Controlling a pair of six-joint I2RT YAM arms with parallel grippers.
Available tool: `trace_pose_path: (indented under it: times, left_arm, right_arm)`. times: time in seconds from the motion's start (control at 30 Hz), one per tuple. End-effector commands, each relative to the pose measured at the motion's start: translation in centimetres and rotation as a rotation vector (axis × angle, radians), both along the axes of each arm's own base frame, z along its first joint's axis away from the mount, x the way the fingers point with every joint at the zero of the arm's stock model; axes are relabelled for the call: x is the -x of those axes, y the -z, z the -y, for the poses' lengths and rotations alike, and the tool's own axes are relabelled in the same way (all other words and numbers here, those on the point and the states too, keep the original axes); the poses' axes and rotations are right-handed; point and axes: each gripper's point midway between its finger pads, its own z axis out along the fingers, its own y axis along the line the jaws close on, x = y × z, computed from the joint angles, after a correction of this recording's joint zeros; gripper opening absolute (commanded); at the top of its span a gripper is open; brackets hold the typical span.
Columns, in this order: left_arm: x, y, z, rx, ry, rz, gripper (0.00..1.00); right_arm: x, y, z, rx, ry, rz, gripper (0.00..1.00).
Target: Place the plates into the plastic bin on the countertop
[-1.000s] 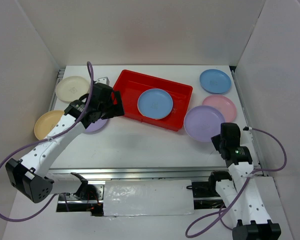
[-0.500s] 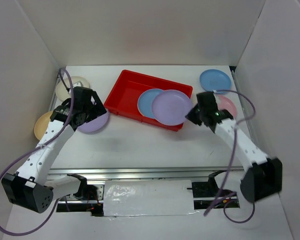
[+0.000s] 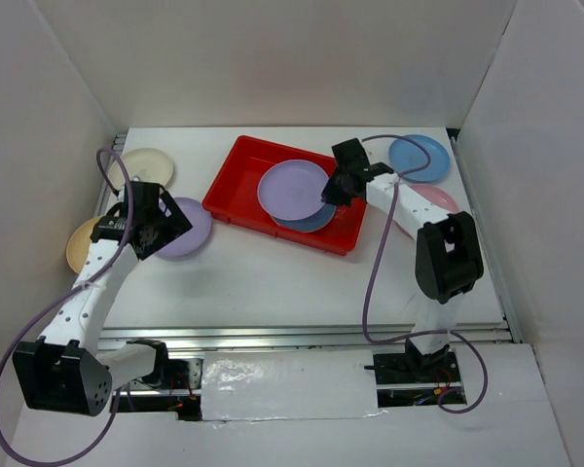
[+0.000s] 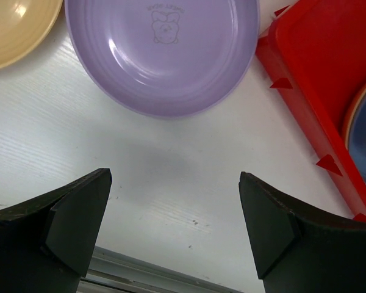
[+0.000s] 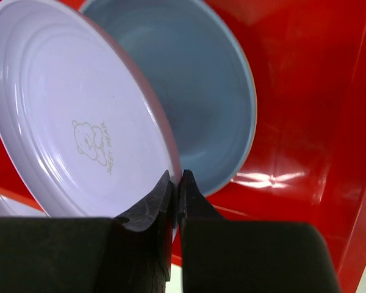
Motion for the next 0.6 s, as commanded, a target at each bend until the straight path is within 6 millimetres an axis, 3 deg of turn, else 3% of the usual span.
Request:
trace_pose_path:
  times: [0.0,0.1,0.17,0.2,0.23,0.27,0.3,0.33,0.37,0.43,0.47,0.53,0.57]
  left_arm:
    - [-0.1,0.2,-0.2,0.017,0.013,0.025,0.99]
    - [0.1,0.7,-0.3,0.028,-0.001,0.014,0.99]
    - [0.2,1.1,-0.3,0.033,-0.012,0.006,0.99]
    - [0.3,1.4,-0.5,0.037,-0.022,0.001,0.99]
    - [0.3,1.6,-0.5,0.040,-0.027,0.001,0.99]
    - [0.4,1.7,-0.5,0.044,-0.034,0.000,0.99]
    - [0.5,2.0,-0.6,0.045,-0.044,-0.007,0.99]
    - [0.7,2.1,-0.6,0.049,-0.056,-0.006,0.99]
    - [0.8,2.2,-0.8,0.050,-0.068,-0.006,0.99]
    - [1.3,2.6,-1.1,0.055,-0.106,-0.006,0.99]
    - [1.4,2.8,-1.2,0.058,-0.124,-0.002,0.99]
    - [2.0,3.7,-1.5,0.070,-0.171,-0.002,0.99]
    - [2.1,3.9,-1.6,0.077,-0.192,0.006,0.99]
  right_arm:
    - [-2.7,-2.6,0.5,-0.012,0.019,0.076,0.02]
    - [-3.7,-2.5,1.1,-0.017,0.024,0.069,0.03]
    - [-3.7,-2.3,1.4,-0.010,0.026,0.052,0.22]
    - [-3.5,-2.0,1.4,-0.006,0.023,0.046,0.43]
    - [-3.4,-2.1,1.5,-0.006,0.020,0.051,0.54]
    - [-3.0,-2.2,1.2,-0.006,0.011,0.054,0.99]
    - [-2.8,-3.6,1.2,-0.020,0.008,0.086,1.00]
    - [-2.1,-3.5,1.1,-0.024,0.000,0.085,1.00]
    - [-1.8,-5.9,1.0,-0.049,-0.008,0.149,1.00]
    - [-1.0,-7.5,1.2,-0.057,-0.021,0.184,1.00]
    - [-0.3,-10.1,1.5,-0.068,-0.027,0.242,1.00]
    - [1.2,-11.7,1.7,-0.056,-0.047,0.286,1.00]
    - [2.3,-14.1,1.9,-0.051,-0.072,0.354,1.00]
